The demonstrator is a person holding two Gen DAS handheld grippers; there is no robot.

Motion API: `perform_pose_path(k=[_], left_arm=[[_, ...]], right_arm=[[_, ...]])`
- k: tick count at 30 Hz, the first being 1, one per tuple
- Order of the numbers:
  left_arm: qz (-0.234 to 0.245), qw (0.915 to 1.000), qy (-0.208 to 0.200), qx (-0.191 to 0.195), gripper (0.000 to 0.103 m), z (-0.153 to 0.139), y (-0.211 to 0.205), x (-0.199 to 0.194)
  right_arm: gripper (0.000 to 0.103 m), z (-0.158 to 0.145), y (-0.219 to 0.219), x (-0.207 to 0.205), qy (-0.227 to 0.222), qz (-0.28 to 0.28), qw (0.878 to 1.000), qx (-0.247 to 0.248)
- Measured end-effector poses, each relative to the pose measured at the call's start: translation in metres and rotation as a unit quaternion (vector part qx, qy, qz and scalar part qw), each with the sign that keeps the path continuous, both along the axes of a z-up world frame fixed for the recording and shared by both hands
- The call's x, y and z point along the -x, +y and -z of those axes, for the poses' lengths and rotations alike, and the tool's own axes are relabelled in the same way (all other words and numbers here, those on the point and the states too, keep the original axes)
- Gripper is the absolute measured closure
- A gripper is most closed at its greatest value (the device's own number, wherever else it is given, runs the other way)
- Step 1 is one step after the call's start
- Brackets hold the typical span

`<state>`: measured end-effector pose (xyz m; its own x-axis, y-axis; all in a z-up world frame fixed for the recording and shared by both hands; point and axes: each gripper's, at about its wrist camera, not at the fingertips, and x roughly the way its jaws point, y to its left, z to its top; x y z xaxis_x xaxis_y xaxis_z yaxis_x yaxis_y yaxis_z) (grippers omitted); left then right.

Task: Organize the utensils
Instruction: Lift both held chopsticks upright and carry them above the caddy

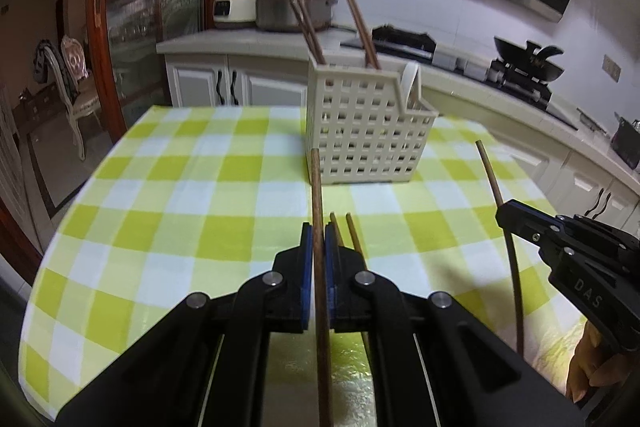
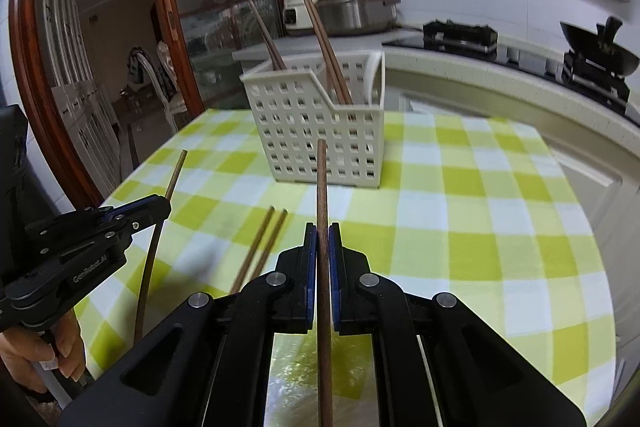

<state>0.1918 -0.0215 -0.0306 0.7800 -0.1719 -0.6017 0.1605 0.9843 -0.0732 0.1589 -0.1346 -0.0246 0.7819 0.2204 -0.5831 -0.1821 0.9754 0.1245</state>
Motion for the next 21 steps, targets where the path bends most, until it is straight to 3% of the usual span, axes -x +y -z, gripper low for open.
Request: perform_pose_path(k=[9, 21], left_arm=[[-0.002, 0.9985, -0.054, 0.000, 0.097, -0.034, 0.007, 0.031], [0.006, 0.9952, -0.097, -0.005, 0.097, -0.054, 0.000, 0.054]], right_arm=[[0.097, -0.028, 0.003, 0.020, -0.042, 0.004, 0.999, 0.001], [0.097, -0.045, 0.004, 0.034, -0.073, 0.005, 0.997, 0.000]])
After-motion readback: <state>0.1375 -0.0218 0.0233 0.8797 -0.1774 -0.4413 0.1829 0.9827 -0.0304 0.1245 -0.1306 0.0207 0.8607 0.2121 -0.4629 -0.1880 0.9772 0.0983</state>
